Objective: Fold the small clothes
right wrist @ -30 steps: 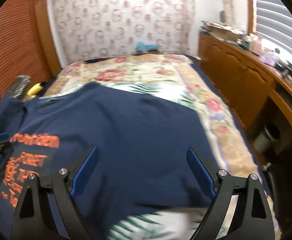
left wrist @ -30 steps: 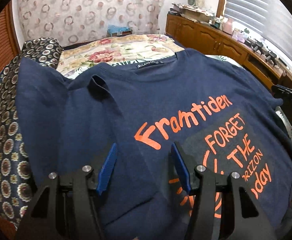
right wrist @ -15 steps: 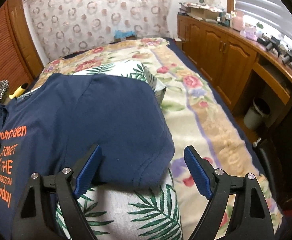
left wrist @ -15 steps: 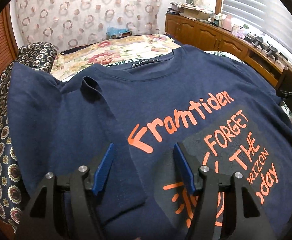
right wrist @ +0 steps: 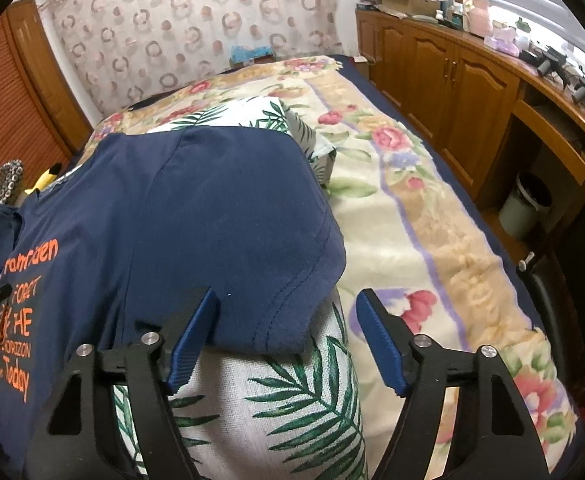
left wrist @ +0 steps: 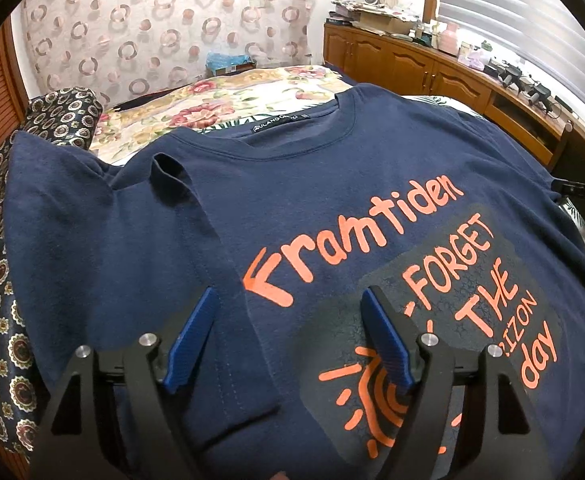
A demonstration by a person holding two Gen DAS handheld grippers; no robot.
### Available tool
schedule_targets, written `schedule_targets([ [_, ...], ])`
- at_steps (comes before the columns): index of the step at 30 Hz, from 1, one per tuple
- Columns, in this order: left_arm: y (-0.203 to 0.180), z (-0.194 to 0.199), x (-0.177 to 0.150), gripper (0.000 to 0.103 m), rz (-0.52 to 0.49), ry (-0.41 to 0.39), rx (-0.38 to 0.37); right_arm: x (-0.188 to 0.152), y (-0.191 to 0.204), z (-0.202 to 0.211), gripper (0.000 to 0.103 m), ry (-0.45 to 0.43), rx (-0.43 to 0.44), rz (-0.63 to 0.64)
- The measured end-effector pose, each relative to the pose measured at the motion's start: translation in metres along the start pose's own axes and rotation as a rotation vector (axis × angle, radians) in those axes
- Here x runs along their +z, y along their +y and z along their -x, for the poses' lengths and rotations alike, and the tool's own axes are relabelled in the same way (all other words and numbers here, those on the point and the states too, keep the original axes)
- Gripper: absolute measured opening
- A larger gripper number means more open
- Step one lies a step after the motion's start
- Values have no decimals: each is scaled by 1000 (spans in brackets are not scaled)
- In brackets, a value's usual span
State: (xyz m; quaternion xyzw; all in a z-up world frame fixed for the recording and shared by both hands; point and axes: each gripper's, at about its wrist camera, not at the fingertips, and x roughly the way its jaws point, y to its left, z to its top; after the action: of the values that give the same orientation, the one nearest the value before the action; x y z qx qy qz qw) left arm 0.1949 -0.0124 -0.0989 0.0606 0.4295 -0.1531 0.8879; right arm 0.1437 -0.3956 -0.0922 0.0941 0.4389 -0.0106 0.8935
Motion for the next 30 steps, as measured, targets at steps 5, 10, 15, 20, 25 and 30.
schedule_targets([
  [5, -1, 0, 0, 75, 0, 0, -1, 1, 4, 3, 62, -3, -11, 24],
  [10, 0, 0, 0, 76, 0, 0, 0, 3, 15, 5, 48, -18, -59, 85],
  [15, -1, 0, 0, 76, 0, 0, 0, 3, 23, 8, 22, -34, -64, 133],
  [20, 1, 0, 0, 76, -1, 0, 2, 4, 30, 13, 13, -63, -63, 163],
  [25, 0, -1, 0, 77, -1, 0, 4, 17, 38, 27, 10, -121, -7, 160],
  [30, 0, -1, 1, 77, -2, 0, 6, 32, 69, 37, 9, -169, 94, 187],
])
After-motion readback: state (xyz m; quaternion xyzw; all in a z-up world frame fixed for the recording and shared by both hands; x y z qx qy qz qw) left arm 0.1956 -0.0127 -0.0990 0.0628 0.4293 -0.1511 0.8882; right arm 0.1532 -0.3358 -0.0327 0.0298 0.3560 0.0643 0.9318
